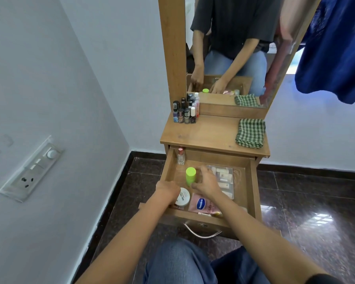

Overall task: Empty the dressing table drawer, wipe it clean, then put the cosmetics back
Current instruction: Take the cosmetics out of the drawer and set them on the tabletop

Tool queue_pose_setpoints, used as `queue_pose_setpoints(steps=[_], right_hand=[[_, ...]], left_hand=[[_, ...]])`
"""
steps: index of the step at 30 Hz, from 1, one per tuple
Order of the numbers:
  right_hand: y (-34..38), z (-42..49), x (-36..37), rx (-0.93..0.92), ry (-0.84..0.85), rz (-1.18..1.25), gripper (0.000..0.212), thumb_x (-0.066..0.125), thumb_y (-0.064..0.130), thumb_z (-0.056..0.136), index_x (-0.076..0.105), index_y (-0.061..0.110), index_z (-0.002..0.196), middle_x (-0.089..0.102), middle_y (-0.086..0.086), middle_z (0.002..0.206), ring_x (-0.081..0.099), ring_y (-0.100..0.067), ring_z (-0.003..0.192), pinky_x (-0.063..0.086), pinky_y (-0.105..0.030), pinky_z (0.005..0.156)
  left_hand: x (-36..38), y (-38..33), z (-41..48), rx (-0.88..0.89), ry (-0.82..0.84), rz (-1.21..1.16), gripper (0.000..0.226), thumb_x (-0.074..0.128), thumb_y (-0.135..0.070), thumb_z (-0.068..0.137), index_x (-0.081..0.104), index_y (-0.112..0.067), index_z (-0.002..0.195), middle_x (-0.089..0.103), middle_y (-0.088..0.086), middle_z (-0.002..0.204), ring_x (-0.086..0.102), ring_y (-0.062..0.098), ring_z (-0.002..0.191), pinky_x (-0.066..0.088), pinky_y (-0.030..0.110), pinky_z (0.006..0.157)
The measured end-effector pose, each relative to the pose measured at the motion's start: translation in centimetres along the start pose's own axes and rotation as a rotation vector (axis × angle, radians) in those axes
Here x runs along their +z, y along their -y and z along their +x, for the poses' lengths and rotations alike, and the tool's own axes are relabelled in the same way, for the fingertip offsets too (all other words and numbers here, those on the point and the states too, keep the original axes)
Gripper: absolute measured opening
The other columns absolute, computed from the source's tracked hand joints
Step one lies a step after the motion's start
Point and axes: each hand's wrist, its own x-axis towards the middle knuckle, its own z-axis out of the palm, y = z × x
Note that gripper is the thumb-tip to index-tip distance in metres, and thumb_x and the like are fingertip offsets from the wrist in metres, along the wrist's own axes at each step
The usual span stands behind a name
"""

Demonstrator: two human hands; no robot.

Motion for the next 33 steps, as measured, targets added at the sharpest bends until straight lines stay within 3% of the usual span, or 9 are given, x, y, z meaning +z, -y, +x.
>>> queue_pose_setpoints(steps=[2, 9, 14, 18, 22, 24, 27, 30, 33], right_hand=[[0.1, 0.4, 0.3, 0.021, 0.010, 0.009, 0.066, 0.077, 0.008, 0.071, 0.048, 0.019, 0.129, 0.047, -0.011, 0.124, 0.051, -0.024, 0.113, 0.042, -0.029, 0.098], [-0.3, 0.8, 1.1, -0.006, -0.006, 0.002, 0.056, 0.079, 0.011, 0.068, 0.057, 0.013, 0.120, 0.053, -0.011, 0.113, 0.052, -0.024, 0.100, 0.038, -0.024, 0.080], [-1.0, 0.4, 1.0, -0.025, -0.026, 0.095, 0.047, 0.079, 0.010, 0.069, 0.059, 0.012, 0.113, 0.063, -0.006, 0.102, 0.061, -0.022, 0.093, 0.049, -0.031, 0.077], [-1.3, 0.0, 0.3, -0.014, -0.052, 0.178, 0.042, 0.077, 0.010, 0.072, 0.060, 0.012, 0.111, 0.065, -0.007, 0.103, 0.062, -0.022, 0.092, 0.051, -0.033, 0.080], [-0.6, -0.7, -0.9, -0.052, -0.121, 0.230, 0.034, 0.076, 0.016, 0.075, 0.062, 0.012, 0.107, 0.065, -0.006, 0.095, 0.058, -0.018, 0.083, 0.048, -0.032, 0.074], [0.2, -1.1, -1.8, -0.081, -0.160, 0.290, 0.028, 0.075, 0.019, 0.076, 0.064, 0.015, 0.101, 0.066, -0.002, 0.086, 0.056, -0.011, 0.074, 0.045, -0.023, 0.067], [1.8, -1.2, -3.3, -0.153, -0.196, 0.374, 0.020, 0.074, 0.021, 0.079, 0.066, 0.018, 0.097, 0.067, 0.002, 0.082, 0.056, -0.007, 0.070, 0.045, -0.020, 0.065], [3.2, -0.4, -4.5, -0.209, -0.183, 0.437, 0.021, 0.071, 0.021, 0.082, 0.064, 0.022, 0.102, 0.069, 0.003, 0.091, 0.063, -0.012, 0.083, 0.049, -0.025, 0.075], [4.4, 1.3, -5.5, -0.253, -0.179, 0.460, 0.027, 0.070, 0.022, 0.084, 0.060, 0.022, 0.109, 0.069, 0.001, 0.100, 0.065, -0.016, 0.096, 0.052, -0.034, 0.084]], left_hand=[[-0.3, 0.2, 0.1, 0.008, 0.019, -0.011, 0.035, 0.058, -0.010, 0.090, 0.056, -0.009, 0.125, 0.058, 0.006, 0.126, 0.059, 0.027, 0.114, 0.045, 0.034, 0.087], [-0.2, 0.6, 0.1, 0.037, 0.077, -0.063, 0.032, 0.056, -0.009, 0.092, 0.059, -0.012, 0.123, 0.060, 0.004, 0.124, 0.062, 0.026, 0.110, 0.046, 0.033, 0.093], [-1.2, 0.9, 0.3, 0.060, 0.177, -0.113, 0.031, 0.063, -0.012, 0.088, 0.060, -0.010, 0.118, 0.064, 0.005, 0.117, 0.064, 0.024, 0.103, 0.046, 0.031, 0.081], [-1.6, 1.4, 0.4, 0.122, 0.264, -0.180, 0.030, 0.063, -0.013, 0.087, 0.063, -0.007, 0.116, 0.067, 0.010, 0.107, 0.060, 0.020, 0.069, 0.051, 0.032, 0.076], [-2.6, 3.4, 0.2, 0.226, 0.259, -0.353, 0.031, 0.055, -0.019, 0.094, 0.061, -0.011, 0.123, 0.064, 0.007, 0.116, 0.057, 0.015, 0.078, 0.048, 0.026, 0.072], [-3.4, 5.0, -0.4, 0.276, 0.198, -0.589, 0.030, 0.049, -0.013, 0.097, 0.058, -0.011, 0.125, 0.060, 0.003, 0.106, 0.050, 0.008, 0.072, 0.041, 0.019, 0.063], [-3.9, 7.2, -1.2, 0.323, 0.020, -1.016, 0.015, 0.048, -0.013, 0.098, 0.059, -0.020, 0.106, 0.055, 0.001, 0.092, 0.046, 0.008, 0.068, 0.038, 0.019, 0.059], [-4.1, 7.5, -0.7, 0.257, -0.276, -1.397, 0.006, 0.054, -0.023, 0.097, 0.061, -0.022, 0.097, 0.058, 0.001, 0.090, 0.048, 0.008, 0.071, 0.040, 0.018, 0.061], [-4.6, 6.7, 1.1, 0.149, -0.591, -1.542, 0.009, 0.059, -0.026, 0.094, 0.063, -0.020, 0.100, 0.059, 0.000, 0.092, 0.054, 0.012, 0.082, 0.044, 0.024, 0.073]])
